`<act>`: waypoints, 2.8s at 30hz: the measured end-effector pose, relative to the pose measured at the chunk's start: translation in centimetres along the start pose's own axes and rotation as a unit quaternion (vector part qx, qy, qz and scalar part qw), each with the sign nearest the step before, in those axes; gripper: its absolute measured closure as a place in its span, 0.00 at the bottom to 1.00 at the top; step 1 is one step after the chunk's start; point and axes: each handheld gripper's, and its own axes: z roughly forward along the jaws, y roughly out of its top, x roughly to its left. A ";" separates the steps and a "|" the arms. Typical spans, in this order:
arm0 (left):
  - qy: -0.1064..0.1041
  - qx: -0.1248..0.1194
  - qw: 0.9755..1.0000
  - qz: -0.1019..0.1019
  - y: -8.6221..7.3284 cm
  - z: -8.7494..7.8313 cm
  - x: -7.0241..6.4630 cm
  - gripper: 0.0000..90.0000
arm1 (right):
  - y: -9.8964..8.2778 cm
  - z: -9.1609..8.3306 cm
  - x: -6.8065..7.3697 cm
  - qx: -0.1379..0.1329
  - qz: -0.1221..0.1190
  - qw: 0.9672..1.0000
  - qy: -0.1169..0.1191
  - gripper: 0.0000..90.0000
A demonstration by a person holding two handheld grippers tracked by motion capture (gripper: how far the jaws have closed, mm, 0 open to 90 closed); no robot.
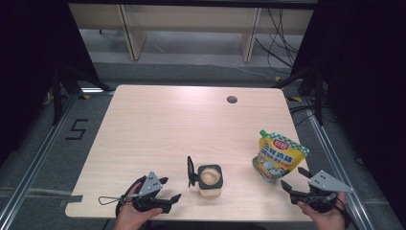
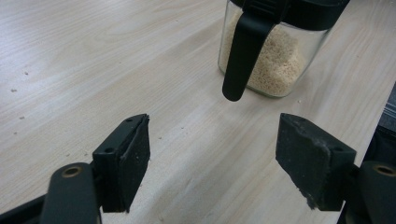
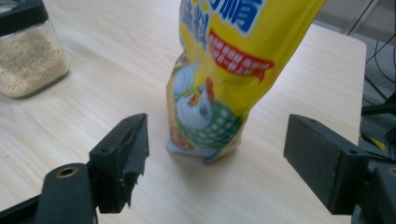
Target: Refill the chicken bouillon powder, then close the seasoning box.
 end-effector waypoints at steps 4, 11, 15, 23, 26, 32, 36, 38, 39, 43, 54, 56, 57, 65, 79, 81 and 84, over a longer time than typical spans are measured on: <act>0.000 -0.004 1.000 -0.021 -0.1 0.3 -0.1 0.28 | -0.5 -0.1 0.6 0.015 0.010 1.000 0.015 0.25; -0.001 0.000 1.000 -0.008 0.0 0.3 -0.1 0.28 | -1.2 -0.5 1.0 0.039 -0.015 0.999 0.013 0.27; -0.001 0.000 1.000 -0.017 -0.1 0.4 -0.1 0.29 | -1.3 -0.6 1.4 0.048 0.002 0.999 0.011 0.26; -0.025 -0.019 0.999 -0.019 -0.1 0.2 -0.1 0.54 | -1.4 -0.4 1.6 0.052 -0.013 0.998 0.020 0.26; -0.024 -0.038 0.999 -0.013 -0.1 -0.2 -0.3 0.73 | -1.3 -0.4 1.5 0.058 -0.029 0.998 0.023 0.27; -0.015 -0.065 0.998 -0.008 0.4 -1.5 -0.5 0.99 | -1.1 -0.5 1.8 0.050 -0.035 0.998 0.015 0.28; -0.022 -0.065 0.998 0.006 1.0 -1.8 -0.6 0.99 | -1.0 -0.4 1.8 0.051 -0.038 0.998 0.020 0.28; -0.027 -0.062 0.998 0.001 1.3 -1.6 -0.9 0.99 | -1.1 -0.3 1.7 0.049 -0.042 0.998 0.018 0.28; -0.030 -0.061 0.998 -0.013 1.4 -1.6 -1.1 0.99 | -1.1 -0.2 1.7 0.049 -0.035 0.998 0.022 0.28; -0.030 -0.055 0.998 0.008 2.4 -1.5 -1.1 0.99 | -1.0 -0.2 1.9 0.055 -0.026 0.998 0.020 0.28; -0.033 -0.063 0.997 0.033 5.2 -1.6 -1.6 0.99 | -1.0 0.1 1.7 0.051 -0.043 0.998 0.023 0.28; -0.033 -0.066 0.997 0.037 5.5 -1.6 -1.8 0.99 | -1.0 0.1 1.8 0.053 -0.040 0.997 0.025 0.28; -0.035 -0.067 0.996 0.038 5.7 -1.6 -1.9 0.99 | -1.0 0.1 1.9 0.054 -0.036 0.998 0.024 0.28; -0.029 -0.064 0.996 0.053 6.9 -1.6 -2.2 0.99 | -1.0 0.2 1.9 0.050 -0.041 0.998 0.023 0.28; -0.038 -0.056 0.995 0.074 8.5 -1.0 -2.7 0.99 | -0.9 0.3 1.9 0.052 -0.044 0.997 0.025 0.28; -0.043 -0.059 0.995 0.073 8.7 -0.7 -3.0 0.99 | -0.9 0.3 1.8 0.051 -0.045 0.997 0.025 0.28; -0.048 -0.055 0.994 0.077 9.0 -0.3 -3.3 0.99 | -0.9 0.3 1.8 0.050 -0.048 0.997 0.025 0.28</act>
